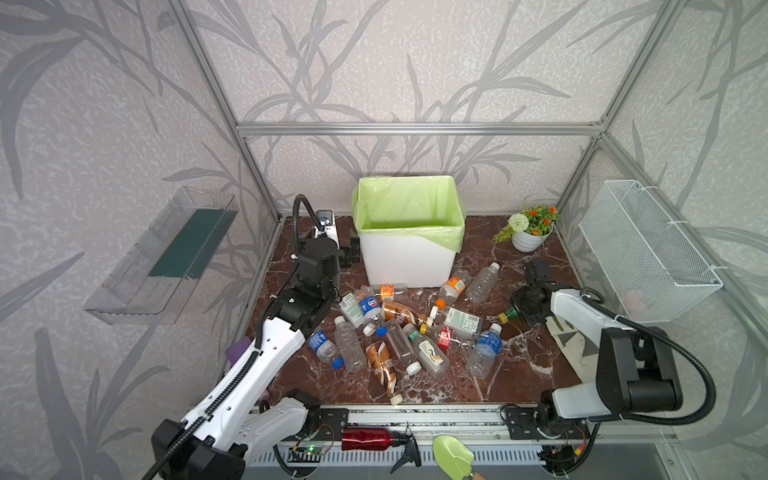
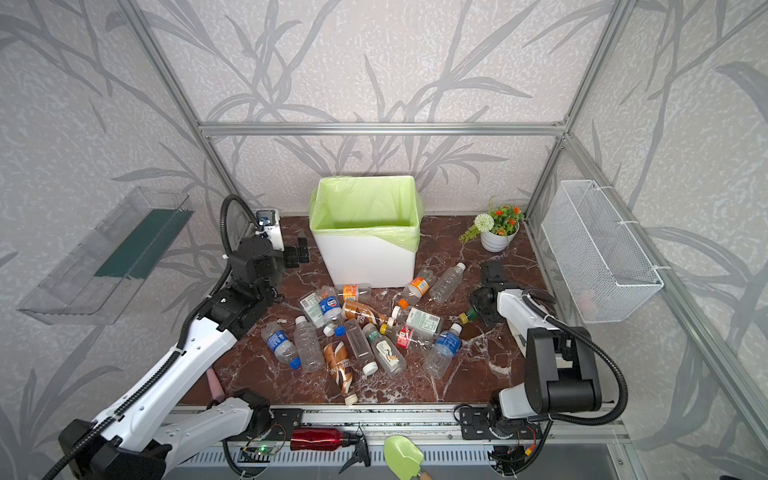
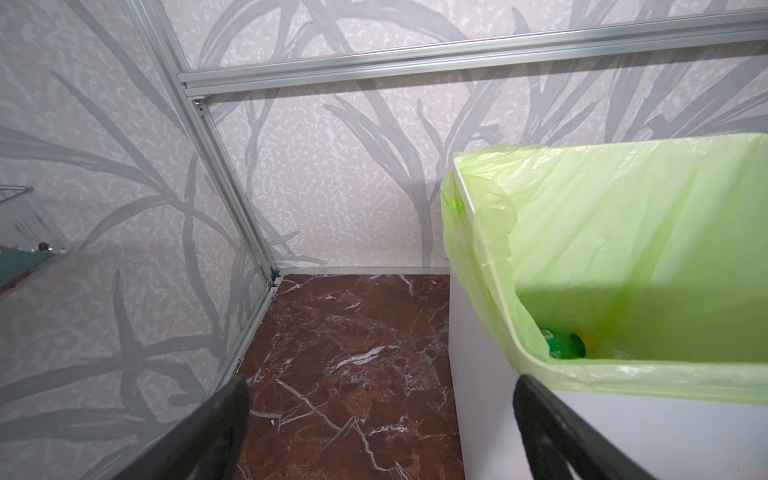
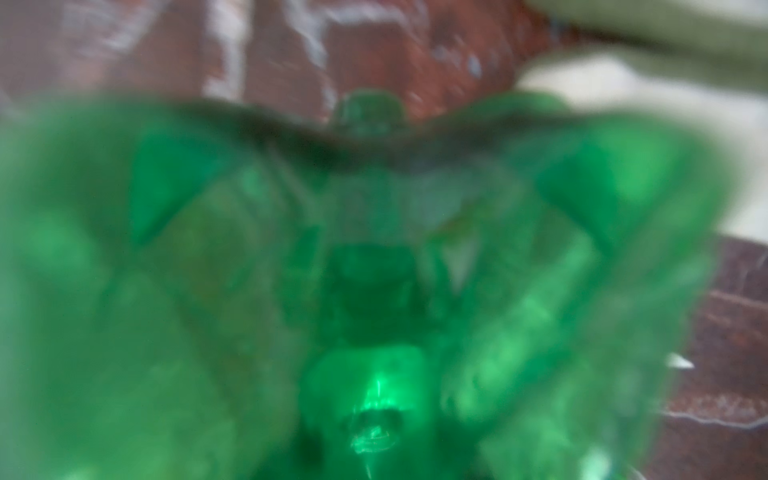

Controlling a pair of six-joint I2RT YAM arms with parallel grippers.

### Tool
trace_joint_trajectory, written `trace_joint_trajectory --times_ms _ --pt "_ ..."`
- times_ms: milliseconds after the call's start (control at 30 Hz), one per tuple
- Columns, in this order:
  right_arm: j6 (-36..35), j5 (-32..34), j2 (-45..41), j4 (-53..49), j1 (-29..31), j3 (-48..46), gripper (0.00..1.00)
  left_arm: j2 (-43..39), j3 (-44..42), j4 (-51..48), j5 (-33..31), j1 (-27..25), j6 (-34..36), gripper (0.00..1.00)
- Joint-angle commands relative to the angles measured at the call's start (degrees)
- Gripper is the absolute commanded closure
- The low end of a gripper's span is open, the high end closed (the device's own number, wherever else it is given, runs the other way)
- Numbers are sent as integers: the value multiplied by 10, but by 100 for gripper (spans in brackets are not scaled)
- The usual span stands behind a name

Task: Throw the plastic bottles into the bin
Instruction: 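Lift the green bottle with the right gripper and drop it into the bin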

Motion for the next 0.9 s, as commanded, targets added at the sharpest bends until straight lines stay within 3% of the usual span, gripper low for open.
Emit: trace_joint_trajectory --times_ms 0,200,367,500,633,700,800,867 --pt "-87 10 -56 65 1 30 67 2 -18 -9 -33 6 -12 1" --pt "-249 -13 -141 83 2 108 68 -3 -46 -34 -41 44 -83 1" --pt "-409 -12 -205 98 2 211 67 -12 -71 -61 7 106 -153 1" --pt "-452 -28 -229 138 2 287 65 -1 -83 -87 17 125 -176 1" --pt "-425 -124 -199 186 6 371 66 0 -92 -95 20 128 -188 1" --pt "-423 -142 -168 211 40 402 66 -1 -92 -97 27 128 -190 1" --pt "-484 -119 -97 207 148 449 66 -2 -87 -107 40 128 -190 1" --pt "-512 -138 -3 166 230 511 66 -3 -85 -113 46 128 -191 1"
